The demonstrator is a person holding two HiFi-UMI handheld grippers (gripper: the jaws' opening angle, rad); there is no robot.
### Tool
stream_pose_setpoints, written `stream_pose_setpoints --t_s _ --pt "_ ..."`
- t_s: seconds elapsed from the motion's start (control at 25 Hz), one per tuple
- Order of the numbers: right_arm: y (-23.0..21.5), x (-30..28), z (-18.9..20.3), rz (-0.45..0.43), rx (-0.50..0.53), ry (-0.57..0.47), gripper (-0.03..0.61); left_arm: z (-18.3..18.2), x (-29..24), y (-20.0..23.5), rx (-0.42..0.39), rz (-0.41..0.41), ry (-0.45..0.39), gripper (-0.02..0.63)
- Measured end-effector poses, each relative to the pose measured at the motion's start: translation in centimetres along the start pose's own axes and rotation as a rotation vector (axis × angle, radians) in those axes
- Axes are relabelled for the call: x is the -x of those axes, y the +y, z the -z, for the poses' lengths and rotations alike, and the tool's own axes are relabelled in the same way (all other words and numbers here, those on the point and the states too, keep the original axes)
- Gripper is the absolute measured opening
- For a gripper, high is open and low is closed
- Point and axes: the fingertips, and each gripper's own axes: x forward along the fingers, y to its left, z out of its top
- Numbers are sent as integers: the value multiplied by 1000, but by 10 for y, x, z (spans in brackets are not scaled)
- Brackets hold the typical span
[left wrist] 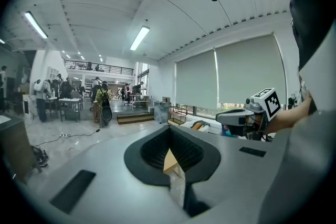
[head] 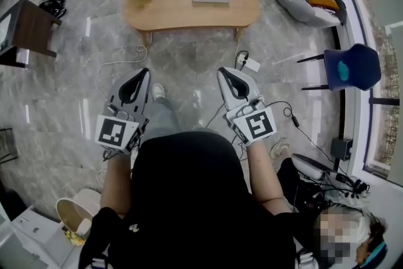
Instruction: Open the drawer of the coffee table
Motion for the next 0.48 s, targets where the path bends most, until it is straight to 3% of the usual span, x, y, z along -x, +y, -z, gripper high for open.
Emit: stream_pose_setpoints --t_s 0.48 --pt "-24 -183 1 74 -20 87 2 5 -61 181 54 75 58 11"
